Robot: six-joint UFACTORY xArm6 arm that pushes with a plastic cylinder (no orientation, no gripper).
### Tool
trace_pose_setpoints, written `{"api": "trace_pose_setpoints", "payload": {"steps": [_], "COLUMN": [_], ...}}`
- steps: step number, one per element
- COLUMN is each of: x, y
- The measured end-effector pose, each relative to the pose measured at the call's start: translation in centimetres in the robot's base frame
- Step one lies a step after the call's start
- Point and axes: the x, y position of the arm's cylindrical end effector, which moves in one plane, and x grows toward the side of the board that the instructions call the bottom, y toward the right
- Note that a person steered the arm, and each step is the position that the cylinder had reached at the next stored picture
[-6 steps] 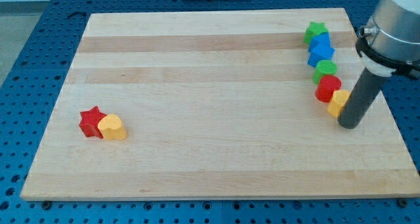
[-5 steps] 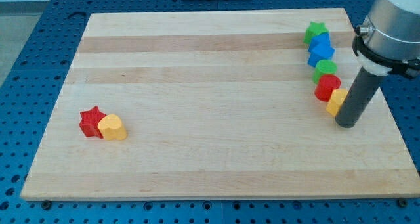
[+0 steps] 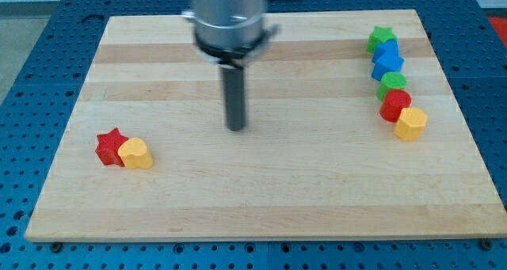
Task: Push the red star and yellow heart to the right side of the board
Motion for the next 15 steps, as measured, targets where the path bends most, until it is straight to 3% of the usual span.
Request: {"api": "trace_pose_setpoints", "payload": {"steps": [1,2,3,4,7,9,10,12,14,15], "x": [-0.3,2.4,6.0,6.7,3.9,6.1,6.8,2.8,-2.2,-1.4], "y": [-8.5,-16.2,-19.0,-17.0,2.2,8.3,9.0,-0.3,6.8,11.4]}}
